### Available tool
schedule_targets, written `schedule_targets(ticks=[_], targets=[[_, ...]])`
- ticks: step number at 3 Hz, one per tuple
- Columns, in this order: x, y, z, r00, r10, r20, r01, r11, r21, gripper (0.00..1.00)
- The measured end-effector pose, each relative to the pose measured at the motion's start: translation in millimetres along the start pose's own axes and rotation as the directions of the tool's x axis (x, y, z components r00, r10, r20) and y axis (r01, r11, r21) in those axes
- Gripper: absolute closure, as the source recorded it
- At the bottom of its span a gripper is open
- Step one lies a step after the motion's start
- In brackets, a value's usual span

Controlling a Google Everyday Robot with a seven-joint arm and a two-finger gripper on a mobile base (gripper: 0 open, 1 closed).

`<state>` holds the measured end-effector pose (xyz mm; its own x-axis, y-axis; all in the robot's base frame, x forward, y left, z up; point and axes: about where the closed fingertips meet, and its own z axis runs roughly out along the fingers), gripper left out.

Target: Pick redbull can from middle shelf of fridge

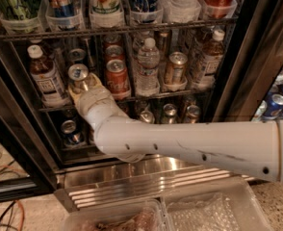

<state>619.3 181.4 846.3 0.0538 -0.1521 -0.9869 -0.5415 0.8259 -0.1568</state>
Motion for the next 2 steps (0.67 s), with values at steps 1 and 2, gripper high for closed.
schedule_targets(ticks=[1,2], targets=[[-5.7,6.0,-5.6,1.0,-0.01,0.008,0.011,0.9997,-0.021,1.0],[-6.3,5.2,-6.0,1.0,-0.013,0.007,0.013,0.9996,-0.025,1.0]])
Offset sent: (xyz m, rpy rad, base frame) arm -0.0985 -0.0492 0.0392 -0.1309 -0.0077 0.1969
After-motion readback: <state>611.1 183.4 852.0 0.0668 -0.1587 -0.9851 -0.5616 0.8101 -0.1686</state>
